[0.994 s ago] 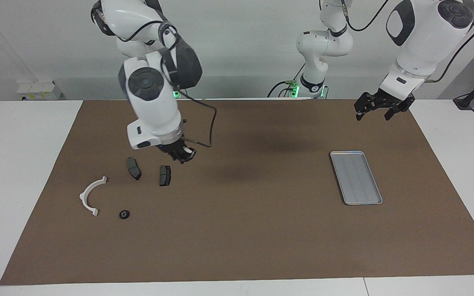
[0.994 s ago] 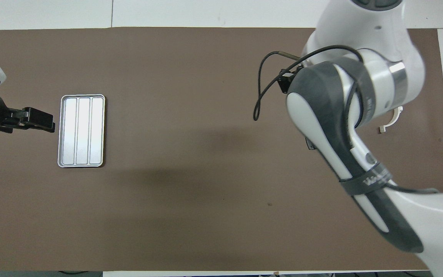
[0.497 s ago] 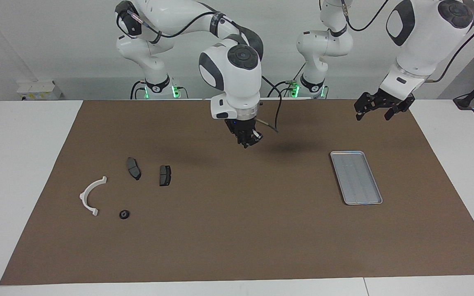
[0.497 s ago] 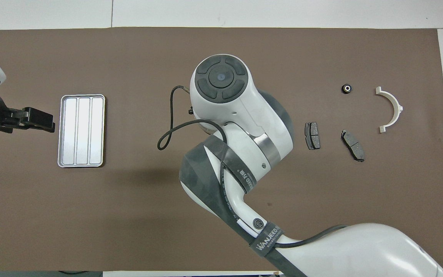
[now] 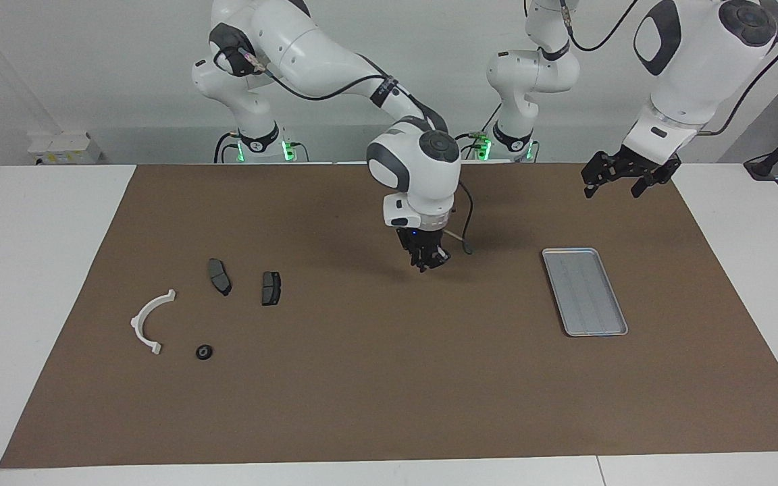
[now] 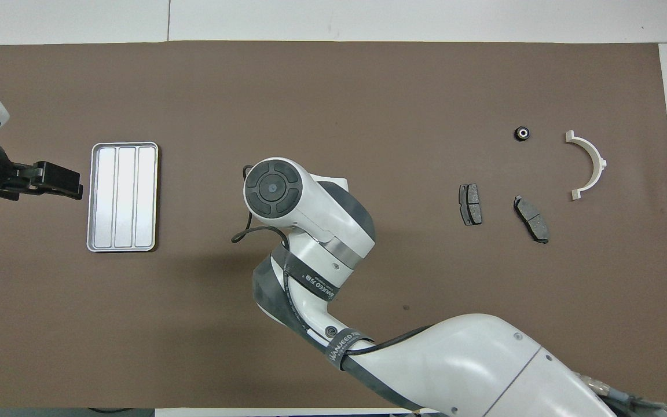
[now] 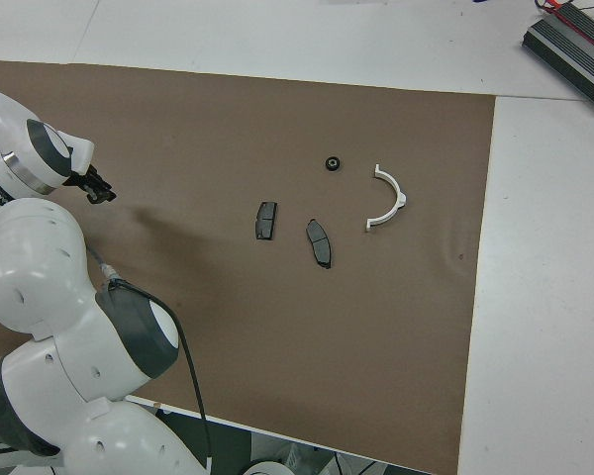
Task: Pick bearing gear from pile to tray
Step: 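Carry the ring to the table centre and release it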
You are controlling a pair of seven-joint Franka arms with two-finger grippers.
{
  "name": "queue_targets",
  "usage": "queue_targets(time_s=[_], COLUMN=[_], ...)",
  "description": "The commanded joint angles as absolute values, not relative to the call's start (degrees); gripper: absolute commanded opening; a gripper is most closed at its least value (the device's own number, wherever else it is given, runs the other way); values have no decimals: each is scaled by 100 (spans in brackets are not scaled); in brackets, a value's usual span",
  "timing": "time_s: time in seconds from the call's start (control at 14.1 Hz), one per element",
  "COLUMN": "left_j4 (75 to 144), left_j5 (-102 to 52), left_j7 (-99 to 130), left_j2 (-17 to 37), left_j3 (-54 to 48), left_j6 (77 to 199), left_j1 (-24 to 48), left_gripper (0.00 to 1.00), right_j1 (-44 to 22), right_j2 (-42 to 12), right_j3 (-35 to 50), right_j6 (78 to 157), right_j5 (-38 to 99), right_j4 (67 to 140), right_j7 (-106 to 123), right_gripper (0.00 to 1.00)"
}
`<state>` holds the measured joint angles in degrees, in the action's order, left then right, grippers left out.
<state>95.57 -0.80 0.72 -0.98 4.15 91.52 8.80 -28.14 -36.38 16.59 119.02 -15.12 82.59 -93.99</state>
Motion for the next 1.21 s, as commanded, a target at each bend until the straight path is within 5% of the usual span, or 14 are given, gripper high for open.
queue_targets(time_s=[0.0,0.71,0.78,0.85,0.92,1.14], left_j4=[9668,9677,9677,9668,9659,9676], left_j5=[-79,-79,-79,-79,-79,-62], left_j7=[44,227,272,290,290,290], left_j2=[-237,-272,-281,-281,-290,-290], left_j3=[457,475,475,475,475,466], left_j6=[9141,9150,9062,8966,8921,8939], left_j1=[958,932,897,879,879,958], left_gripper=[100,100,100,100,100,100], right_j1=[-2795,-2707,-2698,-2690,-2655,-2278], right_j2=[-3814,-3771,-3771,-3753,-3718,-3648], right_j3=[1652,1635,1626,1609,1600,1652], right_j6=[12294,13377,13307,13194,12914,11790], right_j5=[-1652,-1784,-1784,-1784,-1784,-1723], right_j4=[8226,8895,8877,8833,8729,8035], right_j7=[-9527,-9527,-9527,-9519,-9501,-8951], right_gripper=[0,0,36,93,100,100])
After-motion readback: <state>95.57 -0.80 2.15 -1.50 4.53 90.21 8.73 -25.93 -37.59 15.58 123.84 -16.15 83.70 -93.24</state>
